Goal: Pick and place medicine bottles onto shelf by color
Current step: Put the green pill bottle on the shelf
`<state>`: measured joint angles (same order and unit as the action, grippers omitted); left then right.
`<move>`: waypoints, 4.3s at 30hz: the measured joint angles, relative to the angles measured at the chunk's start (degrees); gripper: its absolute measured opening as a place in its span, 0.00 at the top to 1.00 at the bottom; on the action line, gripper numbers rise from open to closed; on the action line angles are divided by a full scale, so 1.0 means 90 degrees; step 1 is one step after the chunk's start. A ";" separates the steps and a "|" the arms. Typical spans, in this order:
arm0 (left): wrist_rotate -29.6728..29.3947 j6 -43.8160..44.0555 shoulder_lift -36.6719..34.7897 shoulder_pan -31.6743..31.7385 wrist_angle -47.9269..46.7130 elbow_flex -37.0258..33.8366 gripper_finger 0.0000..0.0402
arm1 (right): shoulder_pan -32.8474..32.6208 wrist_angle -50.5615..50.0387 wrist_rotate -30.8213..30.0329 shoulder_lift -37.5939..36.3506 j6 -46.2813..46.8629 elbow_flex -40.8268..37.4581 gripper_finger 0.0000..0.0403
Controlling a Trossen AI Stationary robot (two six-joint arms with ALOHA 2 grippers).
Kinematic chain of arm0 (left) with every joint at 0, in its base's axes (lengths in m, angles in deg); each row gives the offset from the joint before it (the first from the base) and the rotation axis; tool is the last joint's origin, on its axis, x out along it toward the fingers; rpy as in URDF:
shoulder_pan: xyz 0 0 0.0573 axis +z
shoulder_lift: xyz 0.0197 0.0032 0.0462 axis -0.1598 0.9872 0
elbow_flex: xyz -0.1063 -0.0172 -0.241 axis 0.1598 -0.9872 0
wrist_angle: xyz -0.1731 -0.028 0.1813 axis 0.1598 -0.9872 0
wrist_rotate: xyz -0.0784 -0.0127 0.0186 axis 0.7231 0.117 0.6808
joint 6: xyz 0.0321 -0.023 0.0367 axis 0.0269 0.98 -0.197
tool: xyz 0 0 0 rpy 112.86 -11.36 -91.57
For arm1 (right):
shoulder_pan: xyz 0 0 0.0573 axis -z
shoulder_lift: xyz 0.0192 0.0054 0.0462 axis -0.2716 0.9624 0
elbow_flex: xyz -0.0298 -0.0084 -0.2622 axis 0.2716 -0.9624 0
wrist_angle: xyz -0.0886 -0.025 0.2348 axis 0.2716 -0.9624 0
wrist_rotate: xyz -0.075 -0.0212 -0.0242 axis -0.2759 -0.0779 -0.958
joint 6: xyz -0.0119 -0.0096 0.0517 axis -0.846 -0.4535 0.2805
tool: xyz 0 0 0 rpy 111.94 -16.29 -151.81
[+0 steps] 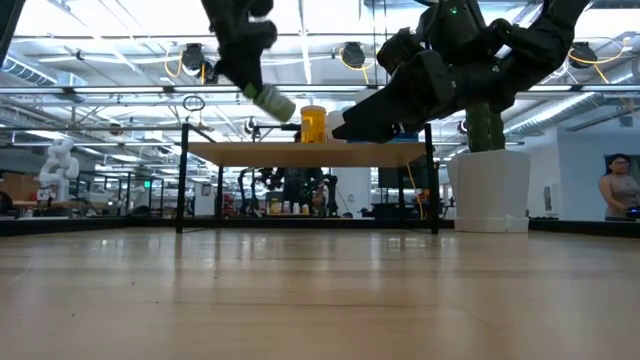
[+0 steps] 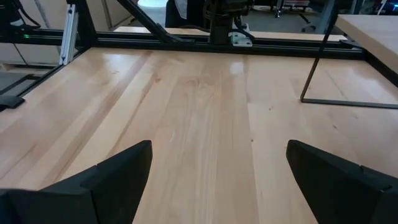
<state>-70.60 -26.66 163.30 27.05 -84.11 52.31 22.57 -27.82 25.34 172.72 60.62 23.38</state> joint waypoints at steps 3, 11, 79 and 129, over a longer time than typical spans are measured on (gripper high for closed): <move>0.0000 -0.0001 -0.0031 -0.0036 -0.0272 0.0414 0.47 | 0.0000 -0.0009 0.0012 0.0000 0.0004 0.0000 0.09; -0.0110 -0.0060 -0.0032 -0.0265 -0.2065 0.0815 0.47 | -0.0380 0.0232 -0.0423 0.0000 -0.0510 0.0018 0.09; -0.1963 -0.0112 0.0006 -0.5153 0.3859 0.0286 0.20 | -0.0716 0.5773 -0.0344 0.0200 -0.0296 -0.0464 0.47; -0.0696 -0.0406 -0.0952 -0.4553 1.2621 -0.5537 0.20 | -0.0554 0.5569 -0.0172 -0.0007 -0.0580 -0.0770 0.47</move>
<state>-76.87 -30.31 154.73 -13.92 29.48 2.47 17.59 22.30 23.78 172.66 55.40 16.45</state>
